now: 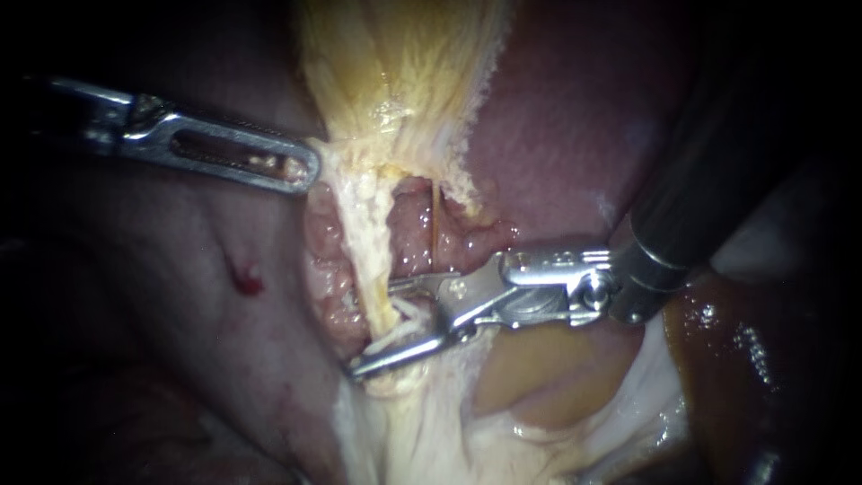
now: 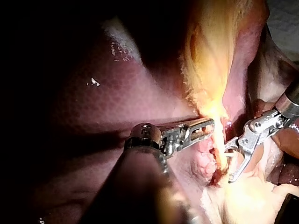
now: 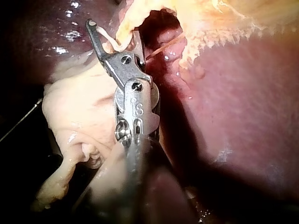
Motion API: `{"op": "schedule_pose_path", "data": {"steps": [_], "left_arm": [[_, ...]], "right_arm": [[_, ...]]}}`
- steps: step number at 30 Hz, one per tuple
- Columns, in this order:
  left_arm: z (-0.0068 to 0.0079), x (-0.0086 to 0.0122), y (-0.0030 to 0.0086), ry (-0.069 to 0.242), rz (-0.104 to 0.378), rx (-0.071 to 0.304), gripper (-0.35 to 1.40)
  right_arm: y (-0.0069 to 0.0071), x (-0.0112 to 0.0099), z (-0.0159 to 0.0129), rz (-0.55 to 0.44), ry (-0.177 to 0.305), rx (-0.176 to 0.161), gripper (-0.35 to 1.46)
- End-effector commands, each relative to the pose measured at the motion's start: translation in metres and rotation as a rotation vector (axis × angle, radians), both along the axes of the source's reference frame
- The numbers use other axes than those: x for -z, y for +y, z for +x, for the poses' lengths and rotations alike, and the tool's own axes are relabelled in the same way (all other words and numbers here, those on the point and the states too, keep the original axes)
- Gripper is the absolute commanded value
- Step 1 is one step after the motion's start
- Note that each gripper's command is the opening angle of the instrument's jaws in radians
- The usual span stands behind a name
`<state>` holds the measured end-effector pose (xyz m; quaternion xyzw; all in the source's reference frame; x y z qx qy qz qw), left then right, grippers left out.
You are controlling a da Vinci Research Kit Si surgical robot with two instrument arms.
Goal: Clipping first clip left tube
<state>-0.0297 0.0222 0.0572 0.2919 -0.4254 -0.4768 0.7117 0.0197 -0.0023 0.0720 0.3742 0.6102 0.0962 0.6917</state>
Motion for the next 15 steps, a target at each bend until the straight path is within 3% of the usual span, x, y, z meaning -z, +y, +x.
{"op": "schedule_pose_path", "data": {"steps": [1,9,15], "left_arm": [[-0.0001,0.0000,0.0000,0.000,0.000,0.000,-0.35],[-0.0003,-0.0001,0.0001,0.001,0.000,0.000,-0.35],[-0.0004,-0.0002,0.0002,-0.001,0.001,-0.002,-0.35]], "right_arm": [[0.0000,0.0001,0.0000,0.008,0.005,-0.006,0.50],[-0.0005,0.0011,0.0006,0.052,0.068,-0.028,0.50],[-0.0009,0.0016,0.0011,0.056,0.095,0.003,0.50]]}}
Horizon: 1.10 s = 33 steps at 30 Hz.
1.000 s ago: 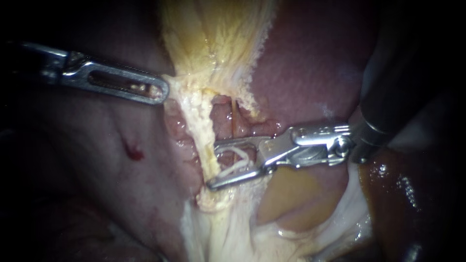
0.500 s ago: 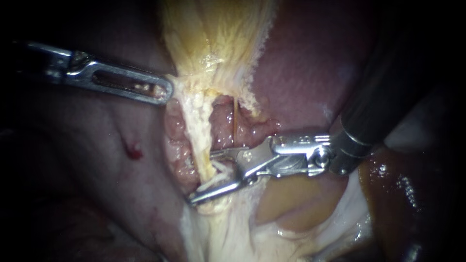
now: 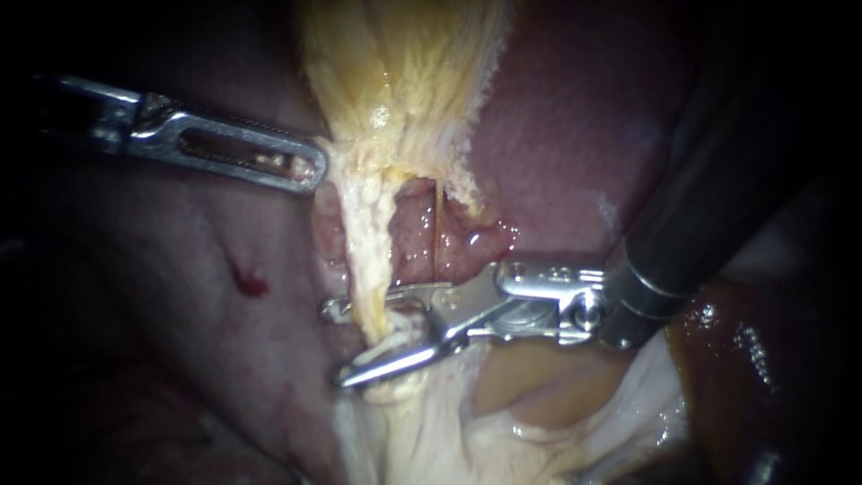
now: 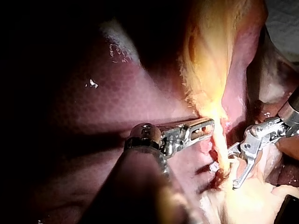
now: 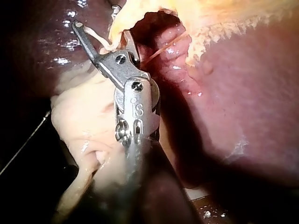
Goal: Clipping first clip left tube
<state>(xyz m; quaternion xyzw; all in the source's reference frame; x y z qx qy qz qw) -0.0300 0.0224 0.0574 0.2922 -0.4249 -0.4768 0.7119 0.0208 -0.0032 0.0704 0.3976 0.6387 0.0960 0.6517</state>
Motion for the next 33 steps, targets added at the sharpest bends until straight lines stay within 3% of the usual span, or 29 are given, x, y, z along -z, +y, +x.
{"op": "schedule_pose_path", "data": {"steps": [1,10,24,33], "left_arm": [[0.0000,0.0000,0.0000,-0.001,0.000,-0.001,-0.35],[0.0001,-0.0003,0.0002,-0.002,0.000,-0.002,-0.35],[0.0002,-0.0003,0.0002,-0.003,0.000,-0.003,-0.35],[0.0003,-0.0004,0.0002,-0.003,0.000,-0.003,-0.35]], "right_arm": [[0.0000,0.0001,0.0000,-0.001,0.005,0.008,0.50],[-0.0003,0.0004,-0.0007,0.009,0.013,0.032,0.49],[-0.0010,0.0004,-0.0018,-0.012,-0.023,0.063,0.48],[-0.0029,-0.0011,-0.0016,-0.049,-0.067,0.100,0.48]]}}
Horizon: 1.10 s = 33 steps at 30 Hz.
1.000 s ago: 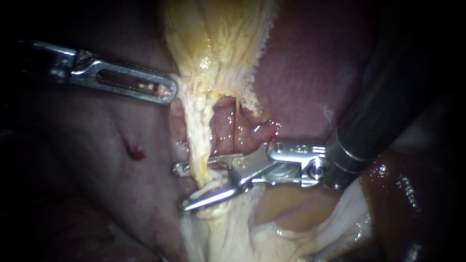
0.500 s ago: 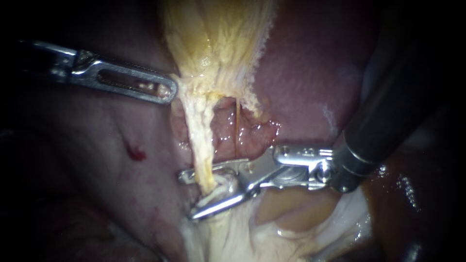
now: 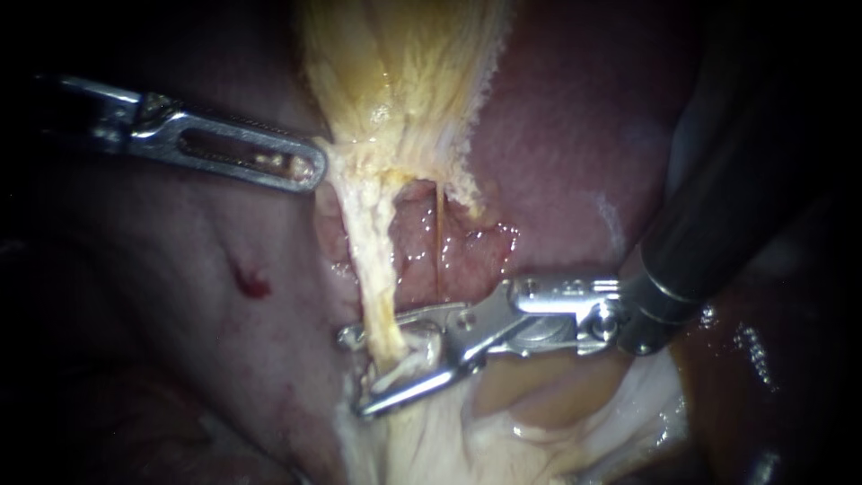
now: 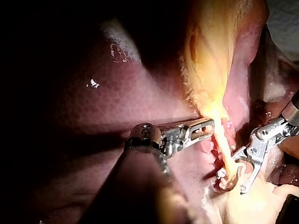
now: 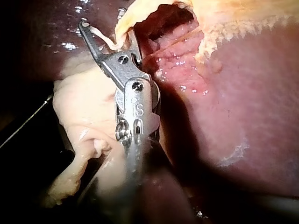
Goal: Clipping first clip left tube
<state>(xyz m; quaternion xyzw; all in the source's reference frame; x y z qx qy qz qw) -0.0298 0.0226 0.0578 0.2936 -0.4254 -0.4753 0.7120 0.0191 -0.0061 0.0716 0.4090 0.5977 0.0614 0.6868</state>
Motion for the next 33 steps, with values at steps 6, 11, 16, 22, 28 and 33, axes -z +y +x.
{"op": "schedule_pose_path", "data": {"steps": [6,11,16,22,28,33], "left_arm": [[0.0000,0.0000,0.0000,0.000,0.000,0.000,-0.35],[0.0000,0.0000,0.0000,0.000,0.000,0.000,-0.35],[0.0000,0.0000,0.0000,0.000,0.000,0.000,-0.35],[0.0000,0.0000,0.0000,0.000,0.000,0.000,-0.35],[0.0000,0.0000,0.0000,0.000,0.000,0.000,-0.35],[0.0000,0.0000,0.0000,0.000,0.000,0.000,-0.35]], "right_arm": [[-0.0010,-0.0009,0.0003,-0.016,-0.012,0.014,0.48],[-0.0009,-0.0007,0.0003,-0.014,-0.012,0.014,0.48],[-0.0007,0.0002,0.0003,0.010,0.015,0.005,0.48],[-0.0001,0.0024,0.0005,0.062,0.051,-0.007,0.48],[0.0000,0.0033,0.0004,0.075,0.060,0.002,0.48],[-0.0002,0.0036,0.0002,0.080,0.062,0.013,0.48]]}}
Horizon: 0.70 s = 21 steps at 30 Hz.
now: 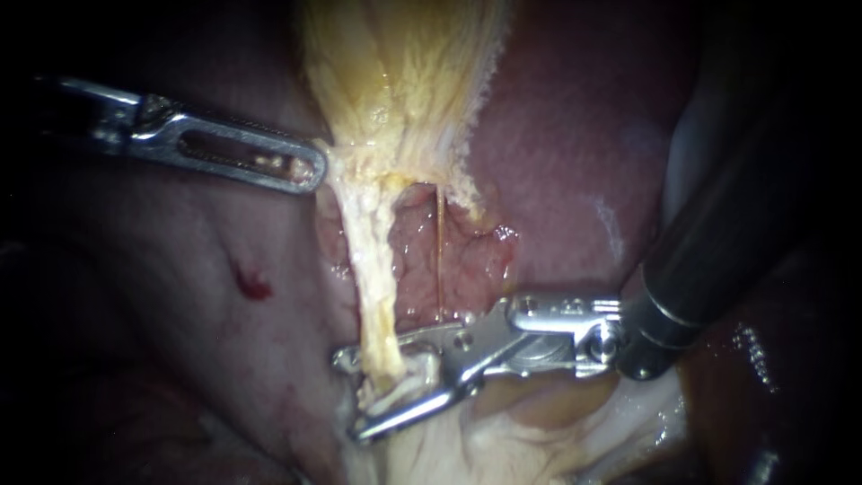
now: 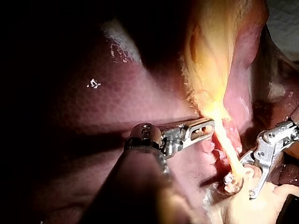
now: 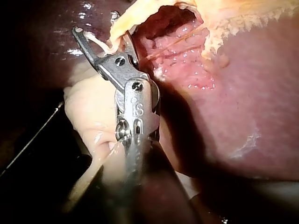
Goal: Clipping first clip left tube
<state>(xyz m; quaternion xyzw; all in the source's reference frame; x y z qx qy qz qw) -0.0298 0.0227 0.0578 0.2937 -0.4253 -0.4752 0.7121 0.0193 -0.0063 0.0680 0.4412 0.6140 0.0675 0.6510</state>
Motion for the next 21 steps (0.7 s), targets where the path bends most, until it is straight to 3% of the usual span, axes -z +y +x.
{"op": "schedule_pose_path", "data": {"steps": [1,14,21], "left_arm": [[0.0000,0.0000,0.0000,0.000,0.000,0.000,-0.35],[0.0000,0.0000,0.0000,0.000,0.000,0.000,-0.35],[0.0000,0.0000,0.0000,0.000,0.000,0.000,-0.35]], "right_arm": [[-0.0001,0.0001,-0.0002,0.001,-0.001,0.002,0.48],[-0.0003,0.0005,-0.0001,0.008,0.007,0.017,0.44],[-0.0001,0.0002,-0.0005,0.009,0.008,0.019,0.24]]}}
